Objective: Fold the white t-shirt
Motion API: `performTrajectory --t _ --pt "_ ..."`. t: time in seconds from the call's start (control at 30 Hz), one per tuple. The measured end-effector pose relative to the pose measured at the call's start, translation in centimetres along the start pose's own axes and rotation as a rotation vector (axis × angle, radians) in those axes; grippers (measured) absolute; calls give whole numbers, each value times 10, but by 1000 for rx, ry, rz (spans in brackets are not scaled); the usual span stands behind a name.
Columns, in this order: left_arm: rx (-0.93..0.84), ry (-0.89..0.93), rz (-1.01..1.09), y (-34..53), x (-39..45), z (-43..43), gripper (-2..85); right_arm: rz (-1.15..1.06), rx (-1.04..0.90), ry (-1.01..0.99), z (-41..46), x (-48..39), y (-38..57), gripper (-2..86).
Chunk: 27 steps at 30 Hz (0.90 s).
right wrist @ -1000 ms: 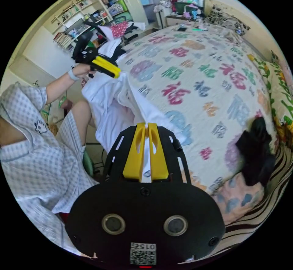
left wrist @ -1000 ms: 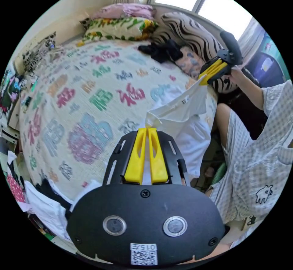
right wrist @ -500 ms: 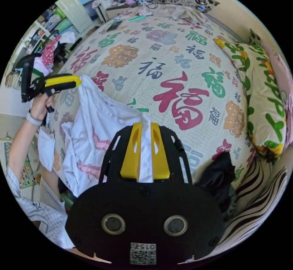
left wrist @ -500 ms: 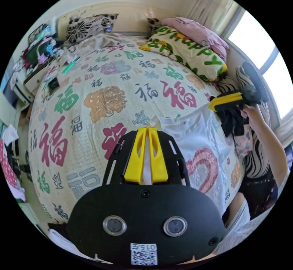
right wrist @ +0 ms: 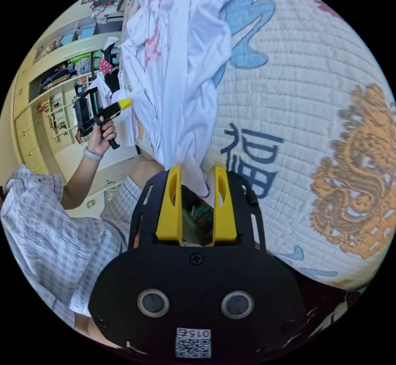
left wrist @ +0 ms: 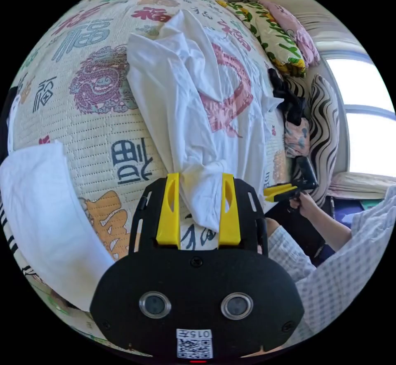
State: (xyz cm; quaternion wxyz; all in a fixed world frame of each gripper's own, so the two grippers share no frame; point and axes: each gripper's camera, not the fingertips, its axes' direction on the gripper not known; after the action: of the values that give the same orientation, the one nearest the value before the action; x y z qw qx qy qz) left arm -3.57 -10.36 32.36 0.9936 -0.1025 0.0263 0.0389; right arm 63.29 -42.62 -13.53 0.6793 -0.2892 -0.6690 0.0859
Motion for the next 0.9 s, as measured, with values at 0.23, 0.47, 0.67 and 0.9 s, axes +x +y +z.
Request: performTrajectory --t 0.23,0.47,0.67,0.9 --pt "20 -34 -118 17 -27 12 12 -62 -101 -9 -25 15 5 17" --pt "76 35 -397 108 -75 -15 -5 83 3 86 -88 48 66 3" --pt "-42 168 -440 137 -75 35 -1 187 -9 161 -126 74 107 5" --pt "-236 131 -554 148 -68 79 75 290 26 123 -138 102 134 59"
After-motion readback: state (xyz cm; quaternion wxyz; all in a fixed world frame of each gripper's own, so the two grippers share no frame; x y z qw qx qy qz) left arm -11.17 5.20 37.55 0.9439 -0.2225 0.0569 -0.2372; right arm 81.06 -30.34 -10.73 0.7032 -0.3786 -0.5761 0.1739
